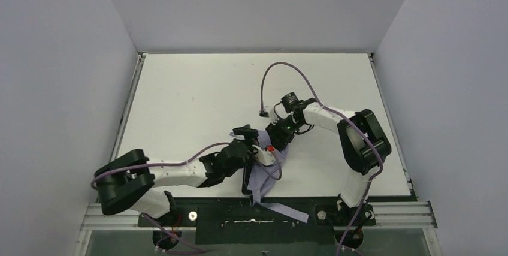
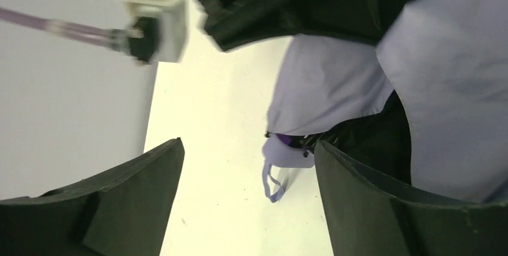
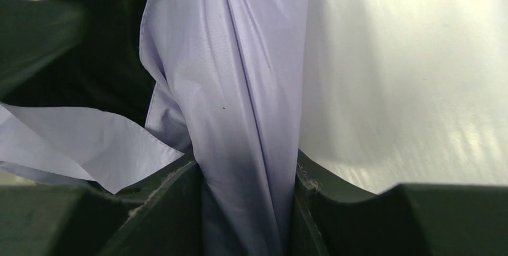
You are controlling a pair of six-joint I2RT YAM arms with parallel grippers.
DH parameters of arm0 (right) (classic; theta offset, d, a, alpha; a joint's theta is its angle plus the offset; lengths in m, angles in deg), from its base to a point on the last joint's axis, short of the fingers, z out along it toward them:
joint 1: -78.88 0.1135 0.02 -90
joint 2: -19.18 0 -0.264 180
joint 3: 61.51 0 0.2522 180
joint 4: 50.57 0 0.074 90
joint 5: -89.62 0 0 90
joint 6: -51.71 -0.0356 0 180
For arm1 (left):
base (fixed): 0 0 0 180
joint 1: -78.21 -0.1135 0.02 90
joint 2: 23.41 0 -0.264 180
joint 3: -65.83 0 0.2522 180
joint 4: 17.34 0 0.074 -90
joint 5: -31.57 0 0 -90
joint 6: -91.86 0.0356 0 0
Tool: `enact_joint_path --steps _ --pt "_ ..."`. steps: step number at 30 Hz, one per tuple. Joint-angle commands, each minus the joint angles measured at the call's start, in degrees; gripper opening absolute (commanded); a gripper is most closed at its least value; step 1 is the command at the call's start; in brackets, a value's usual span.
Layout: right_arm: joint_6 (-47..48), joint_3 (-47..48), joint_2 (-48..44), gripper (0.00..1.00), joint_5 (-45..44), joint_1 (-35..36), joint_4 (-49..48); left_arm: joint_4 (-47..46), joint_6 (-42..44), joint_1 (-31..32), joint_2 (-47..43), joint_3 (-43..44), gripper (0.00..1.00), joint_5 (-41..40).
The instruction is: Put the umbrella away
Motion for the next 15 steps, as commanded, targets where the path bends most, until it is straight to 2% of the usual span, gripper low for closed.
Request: enact_joint_path --steps 1,5,7,11,15 --pt "0.5 -2.1 -3.6 0.18 -12.7 -0.2 -8.7 8.4 -9.0 -0.2 -12.7 1.6 0.80 5.1" --pt "3.0 -3.3 -6.4 0.19 -15.1 0.4 -11.2 17.7 -16.0 -1.3 -24.0 0.3 0.80 10.5" --pt "5.6 -4.7 -7.9 0.18 -17.5 1.7 -13.0 22.1 -21.0 -4.0 -29.2 0.0 0.80 13.7" --pt "12.9 -9.0 -10.6 0.17 -25.9 6.9 -18.1 25.6 -30.6 -14.8 -37.1 0.2 0.79 20.6" --pt "20.1 -13.0 -12.5 0.16 -29.8 11.2 -22.1 28.9 -35.5 -25.2 -36.9 3.0 0.80 27.4"
